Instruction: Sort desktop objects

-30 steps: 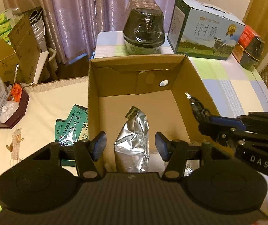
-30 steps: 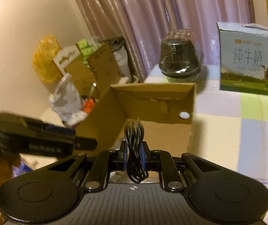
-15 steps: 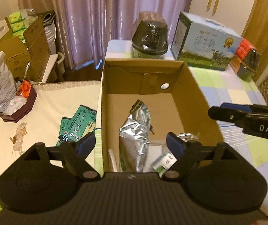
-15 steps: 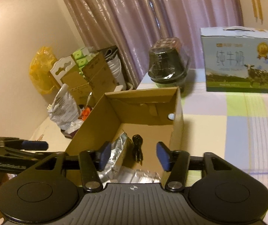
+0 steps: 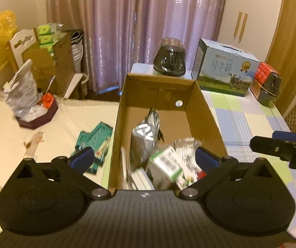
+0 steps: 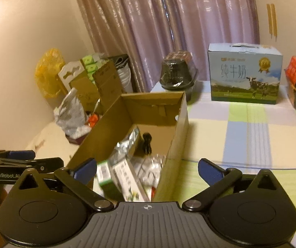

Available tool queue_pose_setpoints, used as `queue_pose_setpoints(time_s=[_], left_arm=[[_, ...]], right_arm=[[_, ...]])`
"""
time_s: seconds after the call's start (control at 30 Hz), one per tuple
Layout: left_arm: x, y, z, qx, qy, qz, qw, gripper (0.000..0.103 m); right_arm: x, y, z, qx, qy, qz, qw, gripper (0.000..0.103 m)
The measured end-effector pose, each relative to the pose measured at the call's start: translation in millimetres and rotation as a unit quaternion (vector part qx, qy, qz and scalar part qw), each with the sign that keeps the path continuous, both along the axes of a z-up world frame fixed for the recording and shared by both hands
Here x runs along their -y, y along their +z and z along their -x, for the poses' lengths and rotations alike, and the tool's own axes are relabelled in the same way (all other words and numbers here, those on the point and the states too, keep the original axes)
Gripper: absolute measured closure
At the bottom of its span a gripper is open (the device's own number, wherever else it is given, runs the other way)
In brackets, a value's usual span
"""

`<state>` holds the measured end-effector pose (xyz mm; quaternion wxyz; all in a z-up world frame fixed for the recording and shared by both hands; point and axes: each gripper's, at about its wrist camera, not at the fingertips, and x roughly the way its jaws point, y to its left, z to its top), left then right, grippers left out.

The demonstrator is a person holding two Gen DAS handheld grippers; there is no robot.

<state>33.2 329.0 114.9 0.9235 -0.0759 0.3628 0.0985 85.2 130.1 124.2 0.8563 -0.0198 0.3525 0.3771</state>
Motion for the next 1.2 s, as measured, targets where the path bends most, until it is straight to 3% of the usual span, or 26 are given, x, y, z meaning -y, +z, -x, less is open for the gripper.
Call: queue_pose_setpoints(time_s=[0.13, 0.5, 0.67, 1.2], left_arm=[[14, 1, 26, -0.012, 0.009, 0.021, 0.9997, 0.001], [49, 17, 80, -0.022, 0.047, -0.023, 0.9984, 0.001], [54, 17, 97, -0.014, 0.063, 0.004, 0.9979, 0.001], [60, 22, 113, -0.011, 0.085, 0.007, 0.9963, 0.001]], right_arm=[[8, 1, 24, -0.007, -0.001, 0.024, 1.0, 0.002], [32, -5, 66, -0.016, 0.0, 0.063, 0.998, 0.002], [39, -7, 75, -0.022, 0.007, 0.066, 0.998, 0.002], [44, -3, 89, -0.029, 0.01, 0.056, 0.998, 0.002]])
